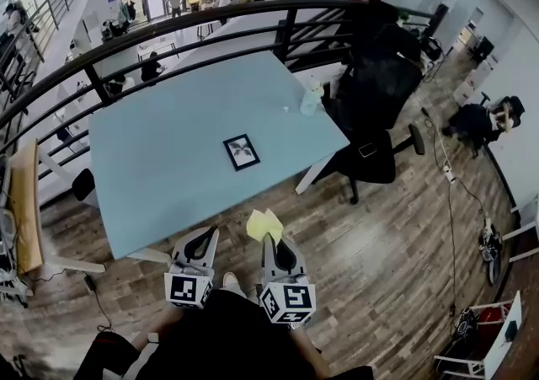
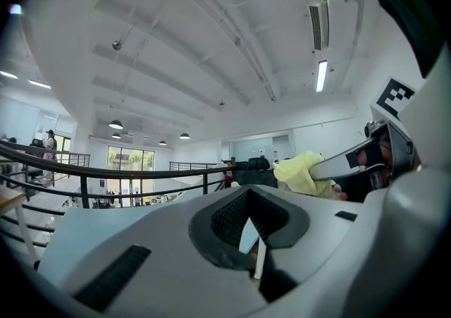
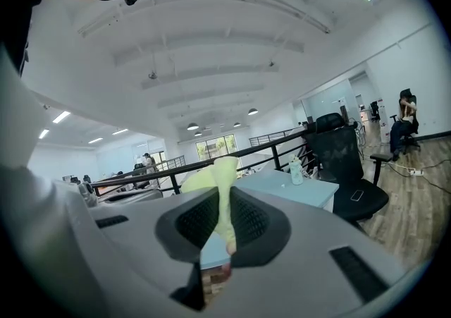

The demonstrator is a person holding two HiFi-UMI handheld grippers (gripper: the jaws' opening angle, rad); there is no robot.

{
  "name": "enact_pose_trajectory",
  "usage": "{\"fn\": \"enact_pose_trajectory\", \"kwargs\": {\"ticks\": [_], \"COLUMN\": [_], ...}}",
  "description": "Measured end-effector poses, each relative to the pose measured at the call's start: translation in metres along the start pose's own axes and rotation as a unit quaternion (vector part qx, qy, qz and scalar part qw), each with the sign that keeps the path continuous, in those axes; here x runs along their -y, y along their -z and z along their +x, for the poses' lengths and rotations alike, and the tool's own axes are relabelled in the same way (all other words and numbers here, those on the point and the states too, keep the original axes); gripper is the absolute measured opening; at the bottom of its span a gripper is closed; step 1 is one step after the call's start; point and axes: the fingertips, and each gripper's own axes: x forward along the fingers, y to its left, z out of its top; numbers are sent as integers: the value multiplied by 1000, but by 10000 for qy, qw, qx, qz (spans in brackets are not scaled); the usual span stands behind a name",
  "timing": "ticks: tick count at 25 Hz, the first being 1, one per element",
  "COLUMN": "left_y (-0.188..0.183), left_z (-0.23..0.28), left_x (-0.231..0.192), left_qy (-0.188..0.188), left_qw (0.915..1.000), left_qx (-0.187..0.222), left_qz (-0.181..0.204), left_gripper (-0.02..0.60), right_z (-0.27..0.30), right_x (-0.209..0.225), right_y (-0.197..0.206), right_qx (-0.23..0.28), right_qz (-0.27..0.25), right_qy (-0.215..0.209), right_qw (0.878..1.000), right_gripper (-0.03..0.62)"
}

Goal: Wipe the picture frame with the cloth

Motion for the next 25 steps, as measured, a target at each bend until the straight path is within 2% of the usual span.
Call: {"fn": "enact_pose_trajectory", "kwargs": {"ticks": [13,25], "left_y": [6,4], "left_z": [32,80], "left_x": [-12,-26], "left_qy": [25,-441], "left_qw": [9999,9989], "left_qx": [-105,-121], "left_qz": [5,97], "left_gripper": [0,0], "right_z": [35,92], "right_x": [10,39], "right_y": [2,-13], "right_qx": [-57,-179], "right_qz": [162,87], "right_qy": [-44,-448], "right_qw": [9998,9988], "right_gripper": [35,35]}}
